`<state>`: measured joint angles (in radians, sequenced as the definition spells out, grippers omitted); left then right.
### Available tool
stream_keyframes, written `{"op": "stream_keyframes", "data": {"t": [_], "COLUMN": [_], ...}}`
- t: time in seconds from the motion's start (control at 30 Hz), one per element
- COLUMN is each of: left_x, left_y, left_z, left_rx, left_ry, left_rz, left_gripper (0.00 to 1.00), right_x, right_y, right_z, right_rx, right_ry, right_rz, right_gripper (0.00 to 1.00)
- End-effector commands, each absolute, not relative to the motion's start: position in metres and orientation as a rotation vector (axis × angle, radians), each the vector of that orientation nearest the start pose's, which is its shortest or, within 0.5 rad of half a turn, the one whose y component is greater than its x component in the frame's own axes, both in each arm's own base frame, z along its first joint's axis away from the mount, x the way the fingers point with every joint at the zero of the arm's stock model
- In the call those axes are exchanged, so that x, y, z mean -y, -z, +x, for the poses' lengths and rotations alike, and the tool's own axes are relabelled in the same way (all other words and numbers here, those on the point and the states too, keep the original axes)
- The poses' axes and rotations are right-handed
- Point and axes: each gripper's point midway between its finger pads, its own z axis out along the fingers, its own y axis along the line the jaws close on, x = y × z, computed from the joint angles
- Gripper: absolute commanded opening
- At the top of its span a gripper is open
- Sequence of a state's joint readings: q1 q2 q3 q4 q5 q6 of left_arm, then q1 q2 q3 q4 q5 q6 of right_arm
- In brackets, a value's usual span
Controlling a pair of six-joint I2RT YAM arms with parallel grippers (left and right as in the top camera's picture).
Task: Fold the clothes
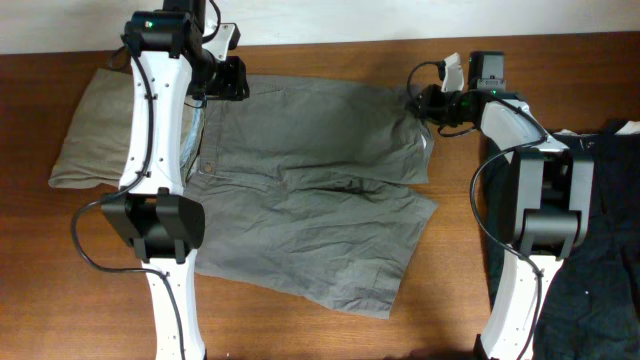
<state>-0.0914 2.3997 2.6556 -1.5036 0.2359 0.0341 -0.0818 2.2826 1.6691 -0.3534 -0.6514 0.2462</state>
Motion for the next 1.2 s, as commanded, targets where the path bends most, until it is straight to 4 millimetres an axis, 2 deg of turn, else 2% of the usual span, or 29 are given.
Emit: {"op": "stream_keyframes", "data": {"t": [0.0,0.03,0.1,0.2,0.27,0.37,0.43,0.53,0.67,0.77,0.87,1.0,1.07,1.13,1.17], "left_x": [0.088,0.088,0.088,0.089,0.09,0.089,0.089,0.089,0.089,0.089,0.089,0.089,0.089,0.089,0.089], "left_y": [-0.192,-0.192,-0.192,-0.193,-0.193,-0.193,-0.192,-0.192,-0.192,-0.192,-0.192,-0.192,-0.192,-0.193,-0.193], "left_z": [0.508,0.509,0.511,0.513,0.513,0.512,0.51,0.509,0.51,0.51,0.509,0.51,0.51,0.512,0.513], "left_rx": [-2.769,-2.768,-2.759,-2.749,-2.749,-2.752,-2.761,-2.765,-2.76,-2.76,-2.763,-2.762,-2.759,-2.753,-2.747], "left_ry": [0.355,0.355,0.354,0.354,0.354,0.355,0.355,0.355,0.355,0.355,0.355,0.355,0.355,0.354,0.354], "left_rz": [0.254,0.254,0.254,0.259,0.259,0.258,0.258,0.258,0.258,0.258,0.258,0.258,0.258,0.259,0.259], "left_gripper": [0.5,0.49,0.5,0.5,0.5,0.5,0.5,0.5,0.5,0.5,0.5,0.5,0.51,0.51,0.51], "right_x": [-0.046,-0.037,-0.025,-0.028,-0.025,-0.037,-0.044,-0.044,-0.054,-0.075,-0.077,-0.061,-0.05,-0.041,-0.036], "right_y": [-0.045,-0.043,-0.04,-0.039,-0.033,-0.036,-0.03,-0.015,-0.01,-0.025,-0.038,-0.048,-0.06,-0.074,-0.075], "right_z": [0.559,0.561,0.563,0.565,0.567,0.572,0.564,0.54,0.528,0.54,0.557,0.57,0.578,0.583,0.583], "right_rx": [-2.458,-2.462,-2.463,-2.462,-2.48,-2.464,-2.506,-2.623,-2.677,-2.59,-2.496,-2.433,-2.372,-2.318,-2.318], "right_ry": [-0.856,-0.818,-0.759,-0.75,-0.657,-0.632,-0.645,-0.655,-0.686,-0.795,-0.811,-0.791,-0.805,-0.861,-0.857], "right_rz": [0.17,0.193,0.222,0.215,0.231,0.193,0.202,0.282,0.284,0.163,0.113,0.124,0.116,0.101,0.116], "right_gripper": [0.51,0.56,0.57,0.54,0.52,0.51,0.49,0.44,0.44,0.41,0.31,0.08,0.04,0.04,0.04]}}
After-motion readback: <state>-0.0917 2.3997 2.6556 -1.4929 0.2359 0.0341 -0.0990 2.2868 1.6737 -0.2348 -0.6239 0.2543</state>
